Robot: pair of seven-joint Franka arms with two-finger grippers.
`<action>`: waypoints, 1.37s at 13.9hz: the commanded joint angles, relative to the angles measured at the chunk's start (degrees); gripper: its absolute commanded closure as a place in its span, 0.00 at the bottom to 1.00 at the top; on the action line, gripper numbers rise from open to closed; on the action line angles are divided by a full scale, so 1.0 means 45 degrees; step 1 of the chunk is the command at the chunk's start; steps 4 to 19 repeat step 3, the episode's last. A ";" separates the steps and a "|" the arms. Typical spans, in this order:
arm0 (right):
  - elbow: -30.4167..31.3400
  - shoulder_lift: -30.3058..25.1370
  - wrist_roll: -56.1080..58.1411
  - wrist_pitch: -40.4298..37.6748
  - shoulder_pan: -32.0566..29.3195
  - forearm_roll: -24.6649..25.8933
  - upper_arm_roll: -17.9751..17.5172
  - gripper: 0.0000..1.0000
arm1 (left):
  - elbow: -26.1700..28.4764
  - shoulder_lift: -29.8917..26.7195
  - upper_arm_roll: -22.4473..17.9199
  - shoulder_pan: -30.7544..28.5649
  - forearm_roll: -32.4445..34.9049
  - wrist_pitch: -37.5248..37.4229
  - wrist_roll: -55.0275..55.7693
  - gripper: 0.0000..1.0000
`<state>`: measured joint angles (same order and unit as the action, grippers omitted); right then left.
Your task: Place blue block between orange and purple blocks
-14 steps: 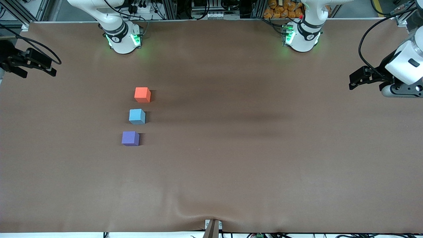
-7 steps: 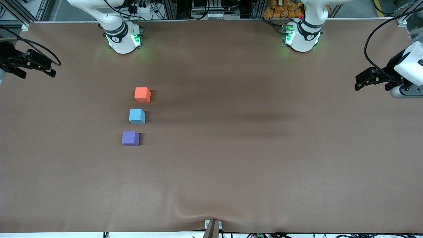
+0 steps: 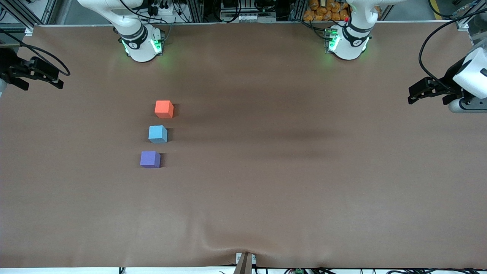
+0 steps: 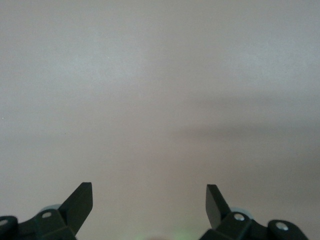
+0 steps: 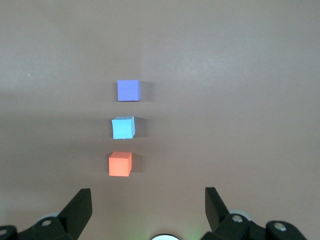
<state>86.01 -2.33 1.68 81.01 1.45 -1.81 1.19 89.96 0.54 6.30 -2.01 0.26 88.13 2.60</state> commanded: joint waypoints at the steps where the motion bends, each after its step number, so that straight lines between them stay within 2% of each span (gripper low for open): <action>1: 0.0203 -0.0284 0.0506 -0.0073 -0.0069 0.0364 -0.0128 0.00 | -0.0205 0.0057 0.0084 -0.0062 0.0058 0.0005 -0.0089 0.00; 19: 0.0183 -0.0284 0.0506 -0.0073 -0.0030 0.0364 -0.0128 0.00 | -0.0205 0.0076 0.0084 -0.0042 0.0078 0.0005 -0.0089 0.00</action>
